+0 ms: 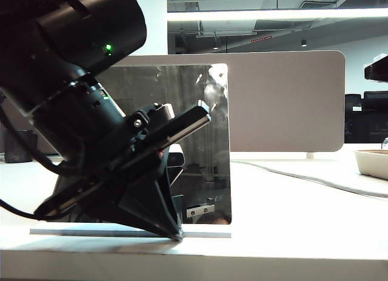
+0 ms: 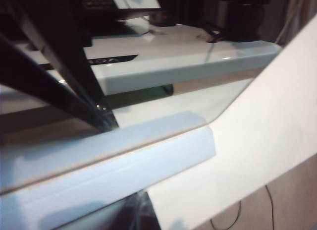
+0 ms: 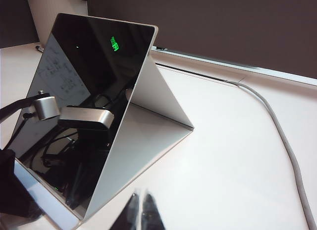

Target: Push the base of the mirror on the table to move it forward for a short distance.

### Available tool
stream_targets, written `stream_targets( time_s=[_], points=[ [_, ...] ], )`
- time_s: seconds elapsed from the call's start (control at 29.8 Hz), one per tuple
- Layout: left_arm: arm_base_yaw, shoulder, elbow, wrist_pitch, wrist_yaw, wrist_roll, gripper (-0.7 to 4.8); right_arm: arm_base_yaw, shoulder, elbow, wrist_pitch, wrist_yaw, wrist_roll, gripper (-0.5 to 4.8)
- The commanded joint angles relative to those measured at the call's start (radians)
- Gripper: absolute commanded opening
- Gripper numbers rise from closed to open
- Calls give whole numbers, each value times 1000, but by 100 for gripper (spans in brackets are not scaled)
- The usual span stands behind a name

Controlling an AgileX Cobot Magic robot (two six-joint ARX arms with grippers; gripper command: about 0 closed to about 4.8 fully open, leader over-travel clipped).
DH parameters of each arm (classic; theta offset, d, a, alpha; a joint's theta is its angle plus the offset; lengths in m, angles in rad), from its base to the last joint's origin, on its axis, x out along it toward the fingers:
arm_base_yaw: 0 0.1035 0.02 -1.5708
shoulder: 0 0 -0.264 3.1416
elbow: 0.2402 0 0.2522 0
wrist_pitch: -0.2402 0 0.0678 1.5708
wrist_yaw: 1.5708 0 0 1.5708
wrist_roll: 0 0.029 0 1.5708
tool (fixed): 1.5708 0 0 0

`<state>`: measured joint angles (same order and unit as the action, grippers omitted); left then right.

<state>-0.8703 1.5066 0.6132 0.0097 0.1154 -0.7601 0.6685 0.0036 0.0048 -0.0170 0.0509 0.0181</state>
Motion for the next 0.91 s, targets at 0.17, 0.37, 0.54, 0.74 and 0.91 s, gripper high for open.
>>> stream_targets(
  time_s=[0.17, 0.37, 0.54, 0.74, 0.91],
  points=[
    [47, 41, -2, -15, -25, -7, -2, 0, 0, 1, 14, -1, 0, 22],
    [125, 49, -2, -15, -25, -2, -2, 0, 0, 1, 14, -1, 0, 22],
    [195, 51, 6, -4, -24, 23, -2, 1, 0, 1, 14, -1, 0, 22],
    [266, 86, 60, -4, -16, 53, -2, 1, 0, 1, 14, -1, 0, 21],
    [293, 124, 113, 1, -2, 80, -2, 1, 0, 1, 14, -1, 0, 22]
  ],
)
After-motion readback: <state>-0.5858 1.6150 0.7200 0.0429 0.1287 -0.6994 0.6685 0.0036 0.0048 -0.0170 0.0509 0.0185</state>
